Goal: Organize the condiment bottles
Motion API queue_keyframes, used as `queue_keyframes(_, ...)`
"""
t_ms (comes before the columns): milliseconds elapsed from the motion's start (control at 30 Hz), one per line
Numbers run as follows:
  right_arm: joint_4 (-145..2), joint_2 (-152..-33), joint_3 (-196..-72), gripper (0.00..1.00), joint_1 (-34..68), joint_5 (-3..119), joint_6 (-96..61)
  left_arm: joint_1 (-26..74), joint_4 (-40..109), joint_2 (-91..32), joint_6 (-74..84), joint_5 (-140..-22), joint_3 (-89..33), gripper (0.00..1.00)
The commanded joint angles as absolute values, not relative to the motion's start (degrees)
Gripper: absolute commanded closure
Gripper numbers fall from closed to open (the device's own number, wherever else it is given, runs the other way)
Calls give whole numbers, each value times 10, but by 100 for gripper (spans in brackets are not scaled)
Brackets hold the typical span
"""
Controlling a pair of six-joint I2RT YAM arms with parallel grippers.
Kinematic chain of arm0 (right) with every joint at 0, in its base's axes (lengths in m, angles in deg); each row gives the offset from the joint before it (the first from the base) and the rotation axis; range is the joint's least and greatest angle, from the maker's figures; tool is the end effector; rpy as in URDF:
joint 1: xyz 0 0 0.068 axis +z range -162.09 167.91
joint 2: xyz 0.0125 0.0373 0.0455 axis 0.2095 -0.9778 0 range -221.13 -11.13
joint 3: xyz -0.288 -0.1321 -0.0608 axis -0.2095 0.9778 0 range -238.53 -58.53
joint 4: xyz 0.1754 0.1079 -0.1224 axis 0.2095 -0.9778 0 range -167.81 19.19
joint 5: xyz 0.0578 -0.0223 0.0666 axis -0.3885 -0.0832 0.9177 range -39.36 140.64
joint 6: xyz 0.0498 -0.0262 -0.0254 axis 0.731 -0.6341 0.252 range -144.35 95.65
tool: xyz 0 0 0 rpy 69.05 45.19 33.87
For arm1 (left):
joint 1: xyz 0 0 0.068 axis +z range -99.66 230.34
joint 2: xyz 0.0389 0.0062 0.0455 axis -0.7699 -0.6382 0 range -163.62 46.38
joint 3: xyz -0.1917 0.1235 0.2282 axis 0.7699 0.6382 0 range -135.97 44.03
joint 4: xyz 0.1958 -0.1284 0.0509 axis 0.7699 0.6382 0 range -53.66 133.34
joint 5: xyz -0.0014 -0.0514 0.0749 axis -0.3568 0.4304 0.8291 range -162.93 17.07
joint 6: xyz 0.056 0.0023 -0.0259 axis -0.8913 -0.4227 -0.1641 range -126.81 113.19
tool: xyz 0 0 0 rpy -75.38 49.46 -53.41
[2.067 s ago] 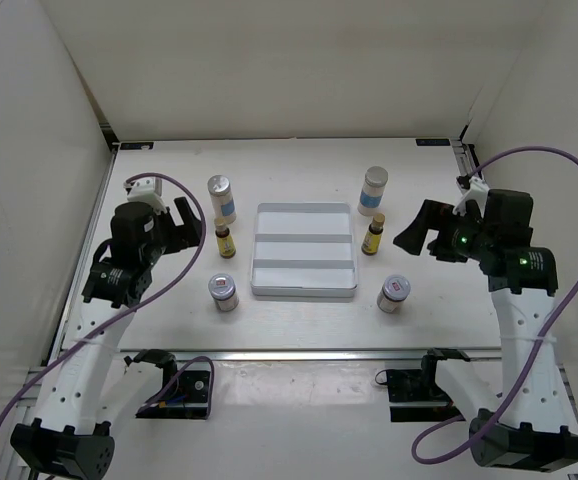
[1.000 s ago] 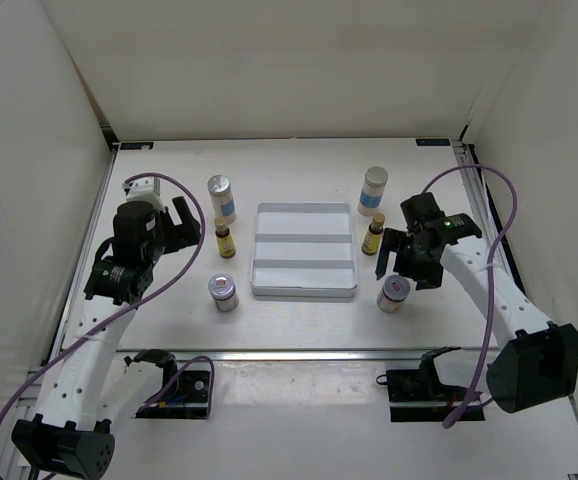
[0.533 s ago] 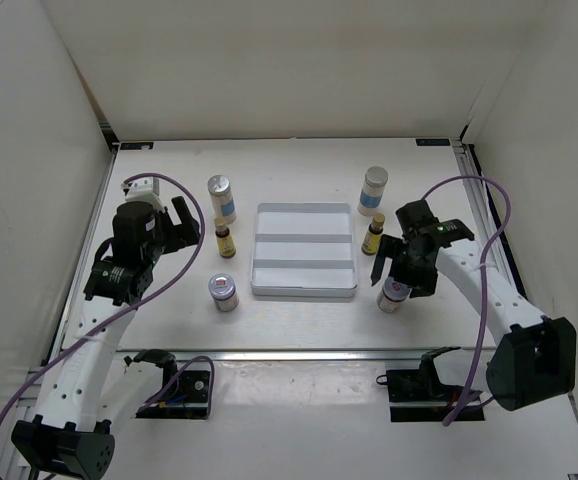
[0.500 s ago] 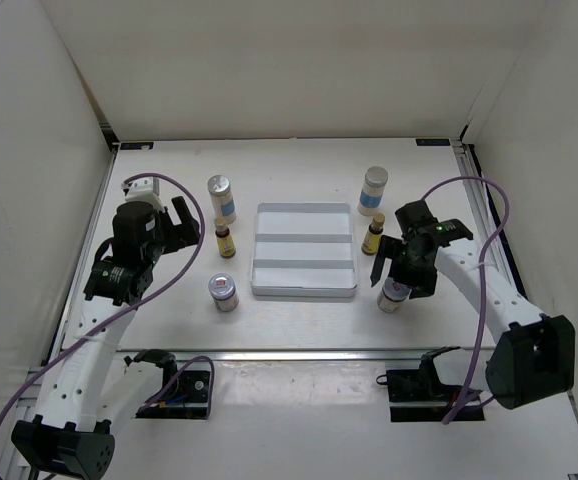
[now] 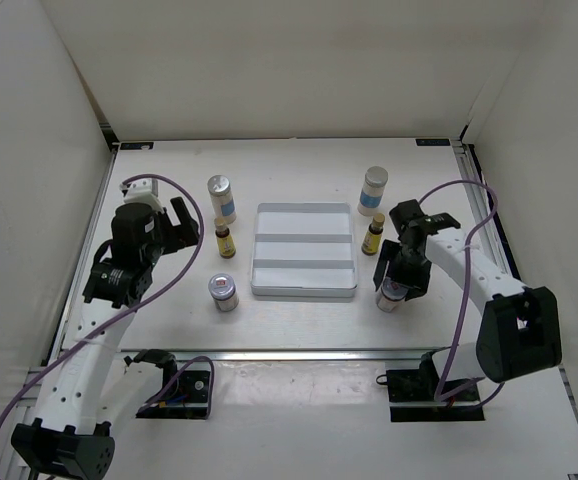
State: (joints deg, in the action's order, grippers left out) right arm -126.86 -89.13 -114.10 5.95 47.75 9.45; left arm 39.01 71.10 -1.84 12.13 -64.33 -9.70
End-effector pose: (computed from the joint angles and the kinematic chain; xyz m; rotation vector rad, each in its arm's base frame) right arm 0.1969 0.0615 0.2747 0.4100 2.9095 0.0630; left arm 0.1284 -0.0186 0.3709 -0.2291 2.0666 -0.1670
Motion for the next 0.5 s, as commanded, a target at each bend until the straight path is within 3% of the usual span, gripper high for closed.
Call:
queue_keyframes(0, -1274, -906, -1164, 26, 58, 474, 95, 393, 711, -1, 123, -625, -91, 0)
queue_keyframes(233, -1274, -911, -1158, 54, 58, 480, 95, 393, 711, 4, 123, -625, -91, 0)
queue_keyframes(300, -1283, -899, -1164, 68, 58, 480, 89, 393, 711, 4, 129, -625, -91, 0)
queue_keyframes(467, -1319, -849, -1274, 89, 129, 446, 61, 393, 711, 4, 129, -625, -91, 0)
